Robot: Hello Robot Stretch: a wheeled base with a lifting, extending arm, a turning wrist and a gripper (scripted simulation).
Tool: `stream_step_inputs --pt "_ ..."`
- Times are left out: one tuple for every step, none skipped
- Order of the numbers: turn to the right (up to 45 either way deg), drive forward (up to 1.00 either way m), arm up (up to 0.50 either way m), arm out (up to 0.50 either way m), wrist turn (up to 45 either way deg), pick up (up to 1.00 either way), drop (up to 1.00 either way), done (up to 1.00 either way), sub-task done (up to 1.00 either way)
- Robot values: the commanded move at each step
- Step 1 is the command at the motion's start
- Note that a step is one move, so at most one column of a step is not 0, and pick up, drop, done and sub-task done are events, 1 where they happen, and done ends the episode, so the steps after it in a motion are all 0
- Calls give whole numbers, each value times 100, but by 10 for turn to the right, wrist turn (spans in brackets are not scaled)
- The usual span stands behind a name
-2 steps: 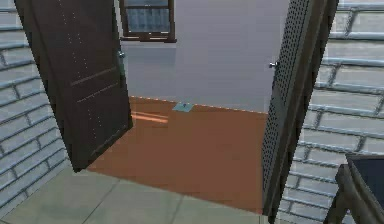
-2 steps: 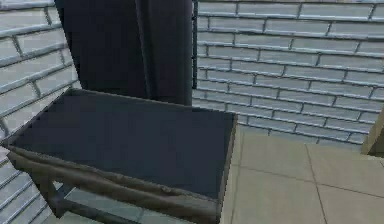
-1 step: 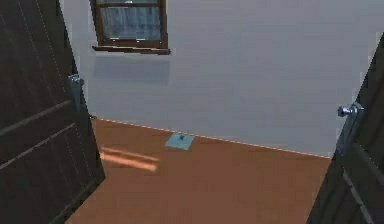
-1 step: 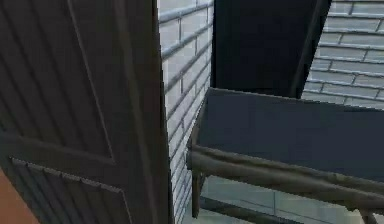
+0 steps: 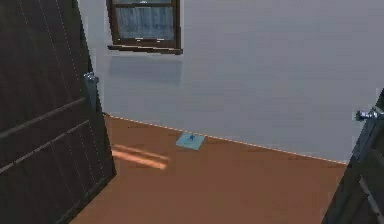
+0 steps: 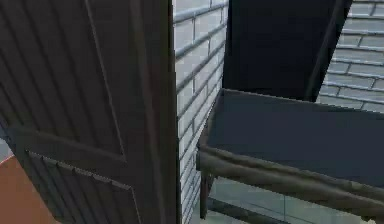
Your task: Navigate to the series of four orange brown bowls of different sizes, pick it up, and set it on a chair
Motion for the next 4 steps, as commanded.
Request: stream_step_inputs --pt "0 100 0 0 0 0 0 0 0" --pt "0 30 0 0 0 0 0 0 0" --pt "-210 0 0 0 0 0 0 0 0" --pt "0 65 0 0 0 0 0 0 0"
